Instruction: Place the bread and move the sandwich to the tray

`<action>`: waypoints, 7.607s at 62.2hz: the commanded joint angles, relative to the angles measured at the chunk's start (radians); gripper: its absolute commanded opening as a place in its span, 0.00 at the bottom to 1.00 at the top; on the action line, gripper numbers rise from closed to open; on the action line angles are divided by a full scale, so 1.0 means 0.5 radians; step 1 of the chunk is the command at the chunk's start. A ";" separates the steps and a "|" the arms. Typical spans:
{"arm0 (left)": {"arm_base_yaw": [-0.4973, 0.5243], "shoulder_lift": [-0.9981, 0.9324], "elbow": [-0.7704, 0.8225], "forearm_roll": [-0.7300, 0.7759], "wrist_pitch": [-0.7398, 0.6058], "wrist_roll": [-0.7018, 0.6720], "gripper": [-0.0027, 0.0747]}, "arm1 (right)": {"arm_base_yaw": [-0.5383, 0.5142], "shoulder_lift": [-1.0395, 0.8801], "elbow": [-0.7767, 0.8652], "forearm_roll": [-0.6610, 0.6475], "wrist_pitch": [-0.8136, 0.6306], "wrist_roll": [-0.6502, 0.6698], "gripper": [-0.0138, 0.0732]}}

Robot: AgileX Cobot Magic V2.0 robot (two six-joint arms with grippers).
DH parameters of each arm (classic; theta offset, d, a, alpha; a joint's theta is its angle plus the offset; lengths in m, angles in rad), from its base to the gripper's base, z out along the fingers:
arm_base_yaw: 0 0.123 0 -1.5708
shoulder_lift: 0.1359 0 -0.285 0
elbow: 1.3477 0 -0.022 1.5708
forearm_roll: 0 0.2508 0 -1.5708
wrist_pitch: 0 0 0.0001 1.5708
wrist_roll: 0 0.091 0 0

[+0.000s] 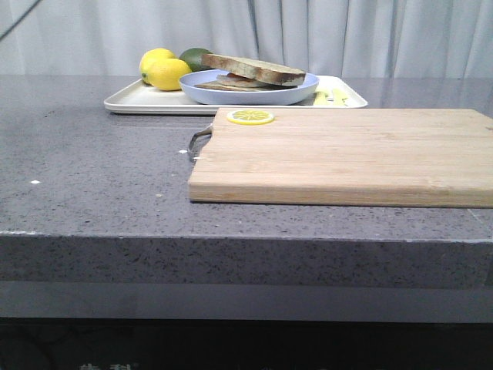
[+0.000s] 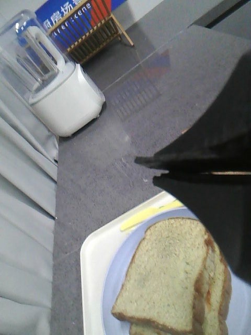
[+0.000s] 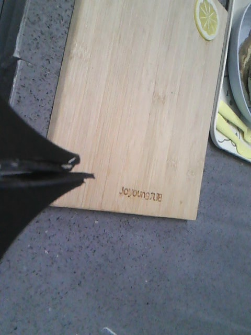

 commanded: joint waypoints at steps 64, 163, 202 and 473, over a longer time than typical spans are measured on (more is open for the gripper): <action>-0.127 -1.698 0.877 1.022 0.032 -0.308 0.01 | 0.002 0.021 -0.054 0.010 -0.145 -0.004 0.03; -0.127 -4.519 4.732 2.046 -1.672 -0.303 0.01 | 0.002 0.021 -0.054 0.010 -0.145 -0.004 0.03; 0.046 -4.844 5.151 1.939 -1.759 -0.303 0.01 | 0.002 0.021 -0.054 0.010 -0.145 -0.004 0.03; 0.216 -4.830 5.887 1.898 -2.232 -0.303 0.01 | 0.141 -0.998 0.955 0.049 -0.832 -0.002 0.03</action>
